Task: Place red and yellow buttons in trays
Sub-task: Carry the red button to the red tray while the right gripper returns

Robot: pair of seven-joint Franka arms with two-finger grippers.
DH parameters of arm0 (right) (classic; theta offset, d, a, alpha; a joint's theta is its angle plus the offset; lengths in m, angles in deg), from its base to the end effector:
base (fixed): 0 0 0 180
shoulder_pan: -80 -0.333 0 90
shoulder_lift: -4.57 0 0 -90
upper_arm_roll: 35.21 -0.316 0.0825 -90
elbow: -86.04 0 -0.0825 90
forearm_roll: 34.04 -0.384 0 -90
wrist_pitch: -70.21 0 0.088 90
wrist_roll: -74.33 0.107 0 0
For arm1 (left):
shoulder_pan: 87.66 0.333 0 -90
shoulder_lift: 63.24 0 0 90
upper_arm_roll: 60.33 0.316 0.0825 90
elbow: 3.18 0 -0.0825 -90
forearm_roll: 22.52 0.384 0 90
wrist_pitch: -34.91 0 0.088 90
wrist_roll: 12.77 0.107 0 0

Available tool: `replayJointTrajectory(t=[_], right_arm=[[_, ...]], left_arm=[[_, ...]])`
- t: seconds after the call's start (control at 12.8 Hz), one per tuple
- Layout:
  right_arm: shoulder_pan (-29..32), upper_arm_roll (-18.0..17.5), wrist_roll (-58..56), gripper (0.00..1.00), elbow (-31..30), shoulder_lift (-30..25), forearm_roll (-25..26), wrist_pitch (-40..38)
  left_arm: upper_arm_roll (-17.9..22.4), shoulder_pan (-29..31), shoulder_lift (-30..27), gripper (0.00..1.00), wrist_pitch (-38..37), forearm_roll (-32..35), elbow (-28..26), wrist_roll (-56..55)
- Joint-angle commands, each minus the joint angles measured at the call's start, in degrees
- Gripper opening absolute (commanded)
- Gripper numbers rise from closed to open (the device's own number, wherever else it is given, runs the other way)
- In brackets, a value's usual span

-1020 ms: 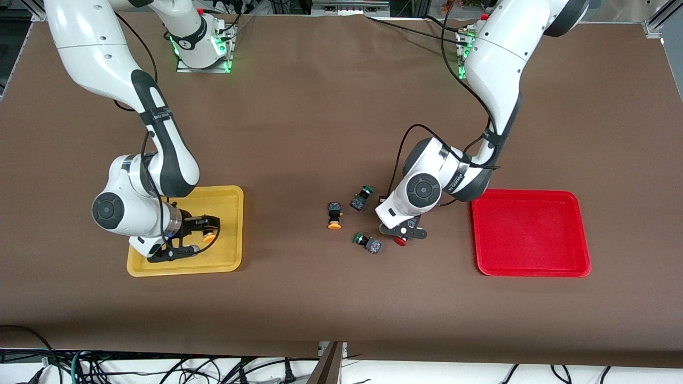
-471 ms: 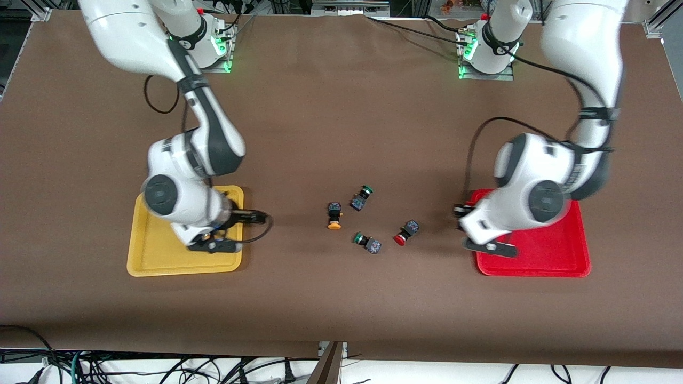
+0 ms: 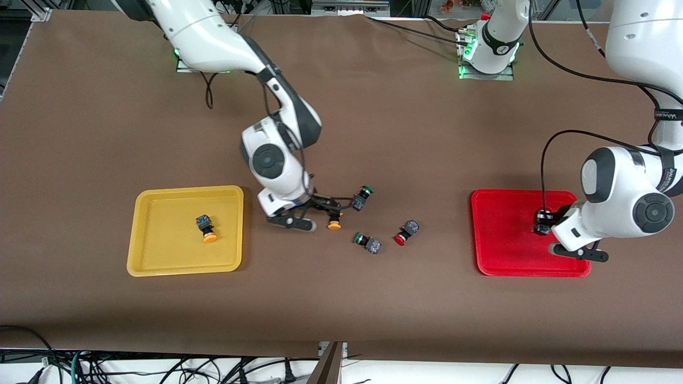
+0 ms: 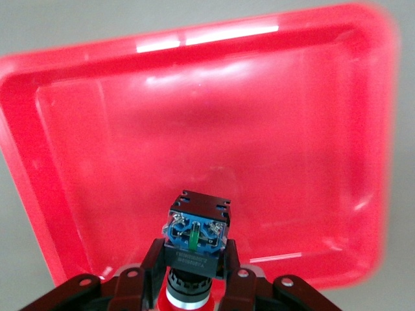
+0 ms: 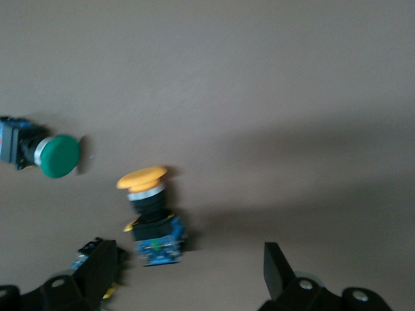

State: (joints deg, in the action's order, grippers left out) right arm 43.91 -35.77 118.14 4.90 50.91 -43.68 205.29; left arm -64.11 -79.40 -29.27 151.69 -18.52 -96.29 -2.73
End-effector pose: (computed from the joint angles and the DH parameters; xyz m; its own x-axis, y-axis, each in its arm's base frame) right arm 0.5949 0.4435 0.2290 0.9715 -0.2369 -0.0077 -0.2341 -0.9542 -0.1864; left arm 0.6659 0.0610 0.2629 0.9761 -0.1249 -0.1780 -0.1247 -0.9921 0.0123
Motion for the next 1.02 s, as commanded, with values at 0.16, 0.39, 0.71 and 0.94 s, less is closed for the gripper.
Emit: replayJointTrajectory(t=[0.16, 0.39, 0.71, 0.94], right_arm=[[-2.9, 1.1, 4.7, 0.99, 1.9, 3.9, 3.7, 3.7], [-3.6, 1.1, 5.4, 0.88, 1.9, 5.4, 4.7, 6.0], [-3.9, 1.1, 5.5, 0.76, 2.0, 5.9, 4.7, 6.2], [-3.2, 1.4, 3.8, 0.22, 2.0, 5.3, 6.6, 5.6]], left_arm=[[-1.1, 6.4, -0.6, 0.19, 11.4, 1.1, -9.3, 3.8], [-1.1, 9.6, 0.4, 0.2, 12.3, 0.7, -9.5, 5.3], [-1.2, 9.6, 0.9, 0.21, 12.6, 0.2, -9.6, 4.1], [-1.7, 8.5, 0.7, 0.97, 11.6, 0.2, -7.8, 0.2]])
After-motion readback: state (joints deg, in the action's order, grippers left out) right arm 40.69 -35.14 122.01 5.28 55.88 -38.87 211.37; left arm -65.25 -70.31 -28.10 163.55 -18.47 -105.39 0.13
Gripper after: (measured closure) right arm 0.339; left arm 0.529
